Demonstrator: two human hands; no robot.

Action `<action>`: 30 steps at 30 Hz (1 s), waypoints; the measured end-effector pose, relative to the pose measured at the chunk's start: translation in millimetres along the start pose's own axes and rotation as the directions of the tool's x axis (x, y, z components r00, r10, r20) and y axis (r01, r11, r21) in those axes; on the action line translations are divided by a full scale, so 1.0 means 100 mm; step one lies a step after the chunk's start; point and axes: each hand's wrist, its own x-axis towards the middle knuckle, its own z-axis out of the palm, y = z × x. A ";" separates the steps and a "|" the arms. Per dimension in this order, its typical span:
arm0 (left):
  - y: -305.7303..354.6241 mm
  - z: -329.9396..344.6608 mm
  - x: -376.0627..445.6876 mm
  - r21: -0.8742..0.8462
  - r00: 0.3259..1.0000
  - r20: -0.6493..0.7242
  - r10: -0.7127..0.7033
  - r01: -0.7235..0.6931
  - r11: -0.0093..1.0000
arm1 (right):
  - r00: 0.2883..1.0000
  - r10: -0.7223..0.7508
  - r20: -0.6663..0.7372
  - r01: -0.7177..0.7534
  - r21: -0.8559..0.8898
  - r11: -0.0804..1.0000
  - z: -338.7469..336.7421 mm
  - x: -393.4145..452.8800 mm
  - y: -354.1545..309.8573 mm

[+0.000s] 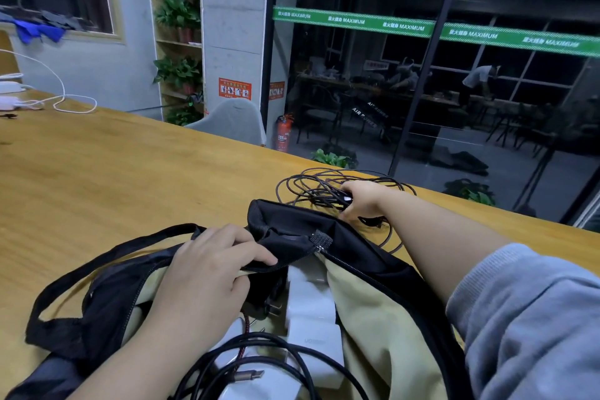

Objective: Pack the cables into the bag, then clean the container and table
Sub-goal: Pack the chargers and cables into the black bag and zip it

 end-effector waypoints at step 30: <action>0.18 -0.20 -0.07 0.017 0.995 0.058 -0.078 0.077 0.997 | 0.836 -0.059 -0.546 0.289 0.345 0.893 -1.31 -1.60 -0.39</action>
